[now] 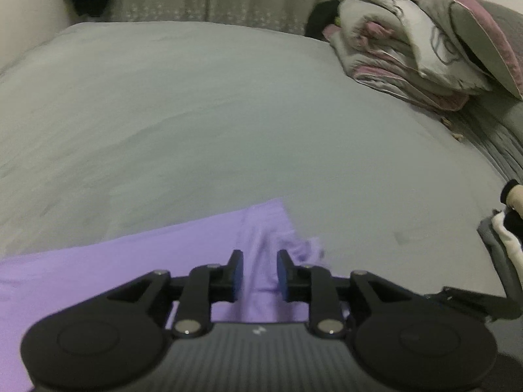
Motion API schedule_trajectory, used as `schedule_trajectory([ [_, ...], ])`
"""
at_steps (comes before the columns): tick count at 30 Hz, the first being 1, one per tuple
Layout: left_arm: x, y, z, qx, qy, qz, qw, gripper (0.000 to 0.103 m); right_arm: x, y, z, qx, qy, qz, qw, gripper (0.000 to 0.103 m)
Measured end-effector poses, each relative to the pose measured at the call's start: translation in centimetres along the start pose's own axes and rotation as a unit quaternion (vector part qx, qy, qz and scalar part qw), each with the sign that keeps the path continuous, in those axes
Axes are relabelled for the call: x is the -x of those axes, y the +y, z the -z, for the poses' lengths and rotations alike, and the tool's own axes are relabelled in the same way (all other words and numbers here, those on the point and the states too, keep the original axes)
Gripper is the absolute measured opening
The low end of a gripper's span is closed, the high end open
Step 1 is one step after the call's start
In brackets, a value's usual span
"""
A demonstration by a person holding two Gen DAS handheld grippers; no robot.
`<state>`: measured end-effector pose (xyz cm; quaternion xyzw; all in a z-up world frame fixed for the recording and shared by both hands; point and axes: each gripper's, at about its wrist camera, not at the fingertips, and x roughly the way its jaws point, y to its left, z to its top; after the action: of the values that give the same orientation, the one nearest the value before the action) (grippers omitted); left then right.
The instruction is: Fold clothes
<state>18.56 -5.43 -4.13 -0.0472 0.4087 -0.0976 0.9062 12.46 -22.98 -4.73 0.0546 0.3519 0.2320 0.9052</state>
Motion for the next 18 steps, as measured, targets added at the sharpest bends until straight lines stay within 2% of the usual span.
schedule_trajectory([
  [1, -0.5, -0.4, -0.3, -0.006, 0.004, 0.006, 1.0000, 0.030, -0.6, -0.1, 0.3, 0.002, 0.003, 0.008, 1.000, 0.039],
  [4, -2.1, -1.4, -1.3, -0.026, 0.018, 0.016, 0.9994, 0.033, -2.1, -0.3, 1.0, 0.013, 0.002, 0.041, 0.999, 0.012],
  [5, -2.8, -1.8, -1.7, -0.035, 0.024, 0.017, 0.9989, 0.033, -2.2, -0.4, 1.1, 0.020, -0.003, 0.051, 0.999, 0.006],
  [12, -6.6, -4.5, -3.3, -0.108, 0.077, -0.007, 0.9912, 0.033, -1.3, -1.2, 0.9, 0.013, -0.023, 0.052, 0.998, 0.004],
  [14, -6.9, -5.0, -3.4, -0.119, 0.086, -0.013, 0.9890, 0.029, -1.3, -1.4, 0.9, 0.010, -0.019, 0.051, 0.998, 0.006],
  [15, -7.0, -5.2, -3.4, -0.124, 0.089, -0.015, 0.9882, 0.024, -1.4, -1.5, 0.8, 0.009, -0.016, 0.051, 0.999, 0.007],
  [16, -7.0, -5.3, -3.4, -0.128, 0.091, -0.017, 0.9875, 0.018, -1.5, -1.5, 0.7, 0.008, -0.012, 0.048, 0.999, 0.015],
  [18, -6.9, -5.4, -3.2, -0.134, 0.096, -0.018, 0.9862, 0.007, -1.8, -1.4, 0.6, 0.007, -0.004, 0.048, 0.999, 0.018],
])
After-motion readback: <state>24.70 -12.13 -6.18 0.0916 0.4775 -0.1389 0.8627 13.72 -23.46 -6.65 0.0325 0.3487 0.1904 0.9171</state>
